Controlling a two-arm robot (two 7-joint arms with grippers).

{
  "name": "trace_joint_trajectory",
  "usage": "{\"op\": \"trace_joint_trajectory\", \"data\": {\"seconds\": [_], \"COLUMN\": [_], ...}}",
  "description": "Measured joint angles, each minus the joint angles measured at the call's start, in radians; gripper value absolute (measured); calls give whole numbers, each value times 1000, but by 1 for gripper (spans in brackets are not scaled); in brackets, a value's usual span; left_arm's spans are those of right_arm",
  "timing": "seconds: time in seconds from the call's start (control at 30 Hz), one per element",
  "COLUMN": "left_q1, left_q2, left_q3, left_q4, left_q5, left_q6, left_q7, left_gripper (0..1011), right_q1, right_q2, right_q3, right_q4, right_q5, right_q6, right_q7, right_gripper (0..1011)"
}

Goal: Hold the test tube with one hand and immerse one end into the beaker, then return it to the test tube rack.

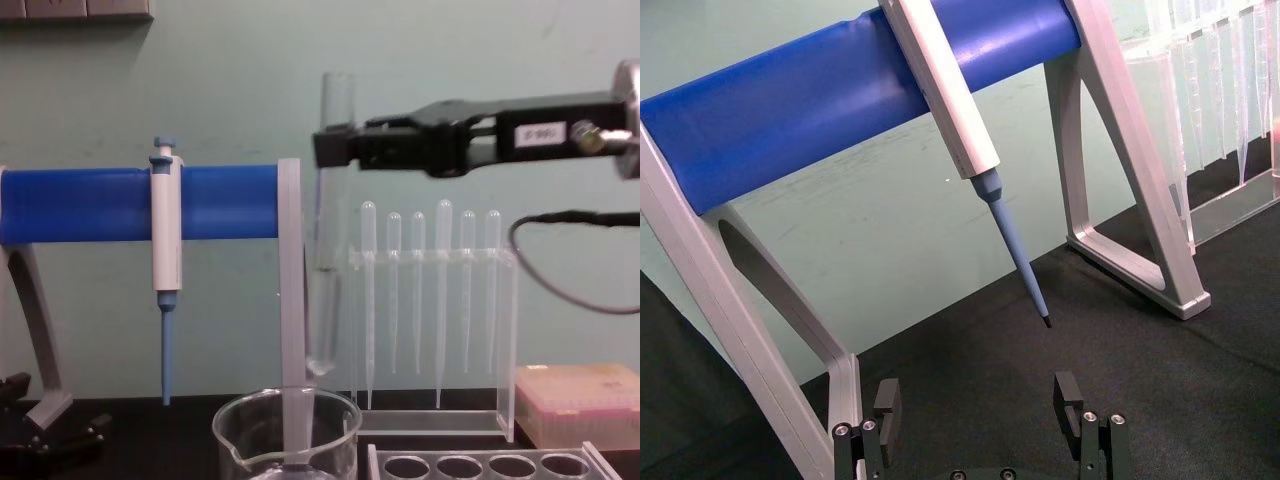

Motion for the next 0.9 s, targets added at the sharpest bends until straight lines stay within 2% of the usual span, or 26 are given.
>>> {"op": "trace_joint_trajectory", "data": {"seconds": [0.33,0.47,0.63,0.9], "left_q1": [0,0,0,0], "left_q2": [0,0,0,0], "left_q3": [0,0,0,0], "left_q4": [0,0,0,0], "left_q5": [0,0,0,0], "left_q6": [0,0,0,0], "left_q7": [0,0,0,0], "left_gripper": [1000,1000,1000,1000], "right_q1": [-67,-121,-187,-249], "right_q2": [117,176,226,248], "right_q3": [56,88,118,129], "right_q4": [-107,-148,-178,-183], "right_q5": [56,74,89,77], "right_q6": [17,4,-15,-51], "right_q7": [-45,-66,-84,-90], "right_gripper": [242,242,242,242]}}
